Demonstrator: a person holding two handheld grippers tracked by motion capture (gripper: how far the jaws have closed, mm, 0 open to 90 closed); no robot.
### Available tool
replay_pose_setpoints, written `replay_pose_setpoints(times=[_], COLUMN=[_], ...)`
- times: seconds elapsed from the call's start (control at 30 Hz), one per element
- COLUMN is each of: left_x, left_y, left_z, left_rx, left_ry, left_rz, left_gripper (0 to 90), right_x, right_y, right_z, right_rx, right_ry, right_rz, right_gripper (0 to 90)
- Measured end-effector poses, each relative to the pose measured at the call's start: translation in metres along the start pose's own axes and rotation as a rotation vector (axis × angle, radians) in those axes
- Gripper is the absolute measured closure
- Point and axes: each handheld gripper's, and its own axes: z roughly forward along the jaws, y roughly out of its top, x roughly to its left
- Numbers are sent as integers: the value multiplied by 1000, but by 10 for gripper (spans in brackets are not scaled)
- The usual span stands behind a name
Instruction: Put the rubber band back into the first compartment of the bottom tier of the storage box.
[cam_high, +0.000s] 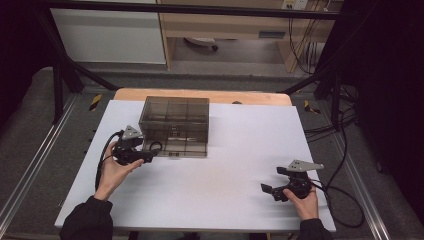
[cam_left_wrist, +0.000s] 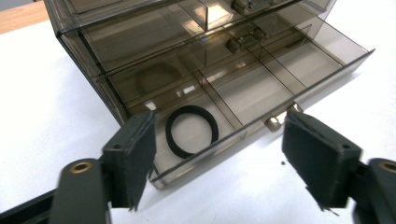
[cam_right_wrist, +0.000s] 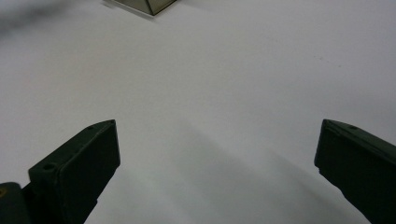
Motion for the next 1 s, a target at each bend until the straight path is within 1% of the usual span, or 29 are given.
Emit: replay_pose_setpoints(times=[0.13,0.33,0.5,1.0], left_x=[0,0,1,0], left_y=[-6,-18,-29,-61], left_z=[-4,-9,-13,-29], left_rx=[1,-8,-15,-39], left_ry=[-7,-7,-8,-26], left_rz=[-1,-5,-6,10], left_gripper=[170,118,108,102], right_x=[0,0,0,0], right_y=[0,0,0,0], right_z=[0,0,0,0], right_rx=[-2,-2,-2,2], right_ry=[0,-1,-1,-1], right_rz=[-1,-2,-1,0], right_gripper=[8,8,8,8])
